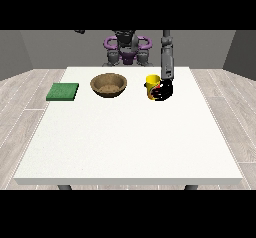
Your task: Pick the cup and pour the ball into the bowl, then pick the bowl and place it on the pad
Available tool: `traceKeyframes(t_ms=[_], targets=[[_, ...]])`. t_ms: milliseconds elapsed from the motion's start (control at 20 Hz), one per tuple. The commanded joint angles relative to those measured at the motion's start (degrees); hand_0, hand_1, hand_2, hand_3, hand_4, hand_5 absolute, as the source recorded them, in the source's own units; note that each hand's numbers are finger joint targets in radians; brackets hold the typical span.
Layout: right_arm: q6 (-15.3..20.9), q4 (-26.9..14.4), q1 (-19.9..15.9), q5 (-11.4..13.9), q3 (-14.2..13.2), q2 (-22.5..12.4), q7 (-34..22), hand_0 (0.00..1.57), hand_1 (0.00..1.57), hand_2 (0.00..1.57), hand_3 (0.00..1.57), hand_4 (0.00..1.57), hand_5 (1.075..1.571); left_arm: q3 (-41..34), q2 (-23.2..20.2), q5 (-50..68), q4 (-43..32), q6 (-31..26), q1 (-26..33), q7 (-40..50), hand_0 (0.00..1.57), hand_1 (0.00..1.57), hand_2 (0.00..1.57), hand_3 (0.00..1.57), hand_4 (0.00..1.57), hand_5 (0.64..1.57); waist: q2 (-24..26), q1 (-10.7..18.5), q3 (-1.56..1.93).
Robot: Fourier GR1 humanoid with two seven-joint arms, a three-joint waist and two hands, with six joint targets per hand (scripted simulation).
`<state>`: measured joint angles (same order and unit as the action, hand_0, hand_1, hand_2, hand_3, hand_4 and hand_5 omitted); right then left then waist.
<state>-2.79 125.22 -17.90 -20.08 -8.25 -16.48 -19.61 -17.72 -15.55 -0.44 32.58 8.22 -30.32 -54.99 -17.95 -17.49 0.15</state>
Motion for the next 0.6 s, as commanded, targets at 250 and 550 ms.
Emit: traceKeyframes(t_ms=[250,550], targets=[[-3.45,-7.95,4.18,-4.17,-4.1,-0.68,0.18,0.0,0.0,0.0,0.0,0.18,1.558,7.36,1.06,-9.56,-0.05,11.7,-2.95,9.72,1.34,1.34,1.57,1.57,1.11,1.498,10.89,2.6,-0.08],[-2.79,-11.82,1.26,-1.27,-3.69,-0.38,2.47,0.0,0.0,0.0,0.0,0.24,1.56,13.46,1.98,-18.97,-0.16,22.76,-11.37,19.02,1.39,1.39,1.57,1.57,1.1,1.526,9.13,3.37,-0.09]])
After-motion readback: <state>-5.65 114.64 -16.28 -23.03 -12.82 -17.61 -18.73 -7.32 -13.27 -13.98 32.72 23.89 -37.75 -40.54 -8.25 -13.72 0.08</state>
